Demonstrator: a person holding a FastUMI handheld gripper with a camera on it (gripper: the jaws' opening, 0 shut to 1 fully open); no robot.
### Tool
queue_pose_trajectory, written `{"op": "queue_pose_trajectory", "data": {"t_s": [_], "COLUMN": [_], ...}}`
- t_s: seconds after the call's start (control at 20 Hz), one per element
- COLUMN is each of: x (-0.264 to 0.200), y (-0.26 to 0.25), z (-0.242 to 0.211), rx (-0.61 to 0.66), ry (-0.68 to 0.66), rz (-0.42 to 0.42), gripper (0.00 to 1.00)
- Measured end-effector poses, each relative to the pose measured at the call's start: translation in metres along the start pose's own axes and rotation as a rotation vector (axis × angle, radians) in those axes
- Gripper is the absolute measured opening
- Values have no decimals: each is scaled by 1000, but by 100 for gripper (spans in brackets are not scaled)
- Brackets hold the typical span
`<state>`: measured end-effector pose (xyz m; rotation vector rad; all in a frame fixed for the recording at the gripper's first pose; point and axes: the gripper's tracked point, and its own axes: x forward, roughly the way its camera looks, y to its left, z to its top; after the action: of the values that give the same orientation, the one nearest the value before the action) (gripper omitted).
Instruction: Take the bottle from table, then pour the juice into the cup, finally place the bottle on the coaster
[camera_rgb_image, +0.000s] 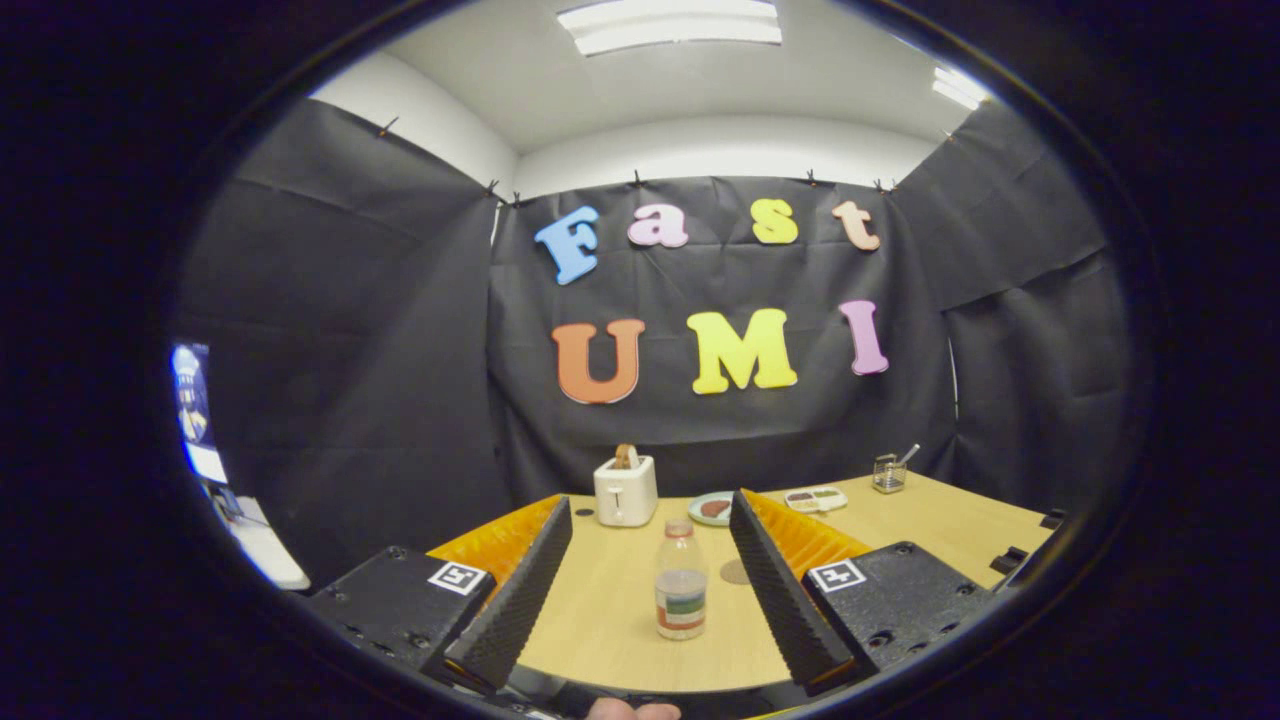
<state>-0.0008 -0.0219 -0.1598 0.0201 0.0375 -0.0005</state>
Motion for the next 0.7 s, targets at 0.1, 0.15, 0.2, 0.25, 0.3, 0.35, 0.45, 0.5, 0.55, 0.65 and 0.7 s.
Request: {"op": "queue_pose_trajectory", "data": {"t_s": [0.1,0.15,0.2,0.25,0.3,0.35,0.45,0.5,0.55,0.65,0.7], "x": [4,6,8,9,13,17,26,31,38,50,56], "y": [-1,0,0,-6,-8,-5,-4,-5,-6,-10,-13], "z": [-46,-64,-77,-88,-96,-104,-114,-115,-118,-125,-130], "rx": [-17,-26,-40,-56,-64,-63,-59,-55,-47,-41,-41], "ry": [52,73,89,100,104,107,113,113,117,125,141], "rz": [14,21,15,-8,-18,-20,-25,-33,-38,-57,-70], "gripper": [100,100,100,100,100,100,100,100,100,100,100]}}
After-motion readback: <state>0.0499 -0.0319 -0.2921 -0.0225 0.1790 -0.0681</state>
